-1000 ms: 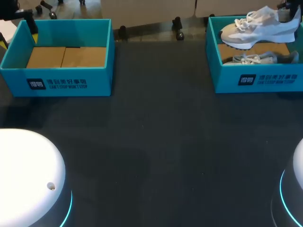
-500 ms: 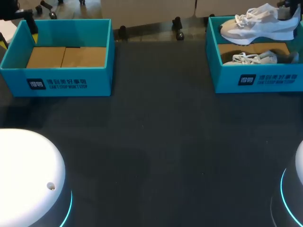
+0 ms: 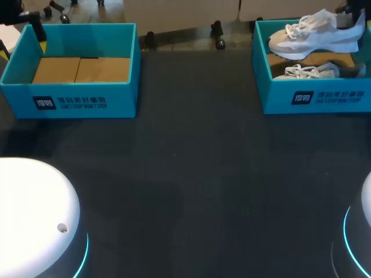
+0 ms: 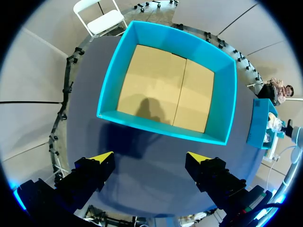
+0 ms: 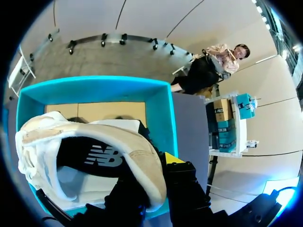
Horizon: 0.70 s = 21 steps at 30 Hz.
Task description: Take the shoe out of the shoebox, open the shoe tongue, remove and reinsert the insole, then place the shoe into the shoebox
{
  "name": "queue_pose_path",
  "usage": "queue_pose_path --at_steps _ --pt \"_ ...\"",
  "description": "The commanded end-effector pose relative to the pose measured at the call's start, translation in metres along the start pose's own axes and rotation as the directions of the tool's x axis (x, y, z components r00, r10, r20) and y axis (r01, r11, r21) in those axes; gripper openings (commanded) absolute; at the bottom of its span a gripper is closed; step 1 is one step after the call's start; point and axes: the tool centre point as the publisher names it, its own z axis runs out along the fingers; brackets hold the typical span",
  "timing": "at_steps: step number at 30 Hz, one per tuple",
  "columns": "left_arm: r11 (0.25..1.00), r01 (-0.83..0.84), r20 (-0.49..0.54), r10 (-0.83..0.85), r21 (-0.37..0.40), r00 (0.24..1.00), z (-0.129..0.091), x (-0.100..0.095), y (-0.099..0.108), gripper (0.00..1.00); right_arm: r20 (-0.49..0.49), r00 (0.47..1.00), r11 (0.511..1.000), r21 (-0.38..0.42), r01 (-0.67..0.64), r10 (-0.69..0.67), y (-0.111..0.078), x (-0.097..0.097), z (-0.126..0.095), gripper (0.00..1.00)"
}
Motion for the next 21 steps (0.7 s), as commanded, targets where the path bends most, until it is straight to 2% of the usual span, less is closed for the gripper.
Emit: queue_pose_path --at_steps 1,11,21 --pt "1.000 0.000 0.001 0.000 0.001 1.000 -0.001 0.000 0.001 1.00 -0.006 1.000 1.000 -0.013 -0.004 0.004 -0.004 -0.001 0.004 0.00" --pt "1.000 0.000 0.001 0.000 0.001 1.000 -0.001 0.000 0.001 1.00 -0.006 1.000 1.000 -0.013 -0.006 0.006 -0.011 0.003 0.007 0.00" --pt "1.000 0.000 0.001 0.000 0.001 1.000 -0.001 0.000 0.001 1.00 -0.024 0.999 0.999 -0.008 -0.032 0.032 -0.013 0.012 0.025 0.00"
